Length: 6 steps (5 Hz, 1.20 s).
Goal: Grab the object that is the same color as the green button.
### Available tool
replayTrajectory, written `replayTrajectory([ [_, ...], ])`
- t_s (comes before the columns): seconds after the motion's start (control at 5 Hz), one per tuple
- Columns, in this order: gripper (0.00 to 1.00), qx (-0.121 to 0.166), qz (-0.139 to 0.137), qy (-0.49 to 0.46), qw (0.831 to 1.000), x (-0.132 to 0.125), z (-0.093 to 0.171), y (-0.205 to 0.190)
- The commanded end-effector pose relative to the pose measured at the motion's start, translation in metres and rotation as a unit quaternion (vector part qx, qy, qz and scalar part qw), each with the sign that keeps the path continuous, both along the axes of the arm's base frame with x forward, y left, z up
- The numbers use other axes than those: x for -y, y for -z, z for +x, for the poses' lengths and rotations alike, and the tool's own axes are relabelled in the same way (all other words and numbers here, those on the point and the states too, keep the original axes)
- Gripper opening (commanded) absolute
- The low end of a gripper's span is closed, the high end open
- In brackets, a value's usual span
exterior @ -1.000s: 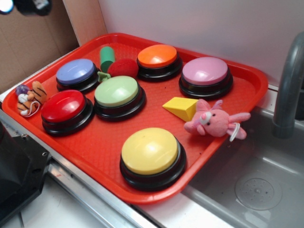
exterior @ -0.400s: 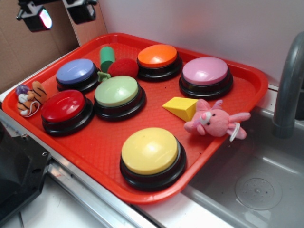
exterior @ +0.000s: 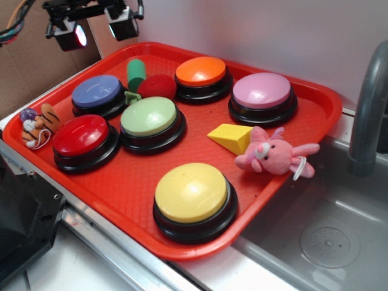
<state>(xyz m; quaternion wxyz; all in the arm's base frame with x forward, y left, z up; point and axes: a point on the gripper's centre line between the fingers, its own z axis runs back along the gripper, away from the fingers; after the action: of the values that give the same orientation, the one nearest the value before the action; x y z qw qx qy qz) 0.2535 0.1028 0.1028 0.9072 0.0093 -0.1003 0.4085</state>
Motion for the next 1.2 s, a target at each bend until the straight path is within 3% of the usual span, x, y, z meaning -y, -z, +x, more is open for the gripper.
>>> replayTrajectory([
  [0.0, 1.0, 0.029, 0.001, -0.018, 0.999, -0.034, 0.031, 0.009],
  [0.6, 1.0, 0.008, -0.035, 0.008, 0.999, -0.033, 0.053, 0.061],
  [1.0, 1.0, -0.006, -0.035, 0.022, 0.999, -0.017, 0.052, 0.073],
])
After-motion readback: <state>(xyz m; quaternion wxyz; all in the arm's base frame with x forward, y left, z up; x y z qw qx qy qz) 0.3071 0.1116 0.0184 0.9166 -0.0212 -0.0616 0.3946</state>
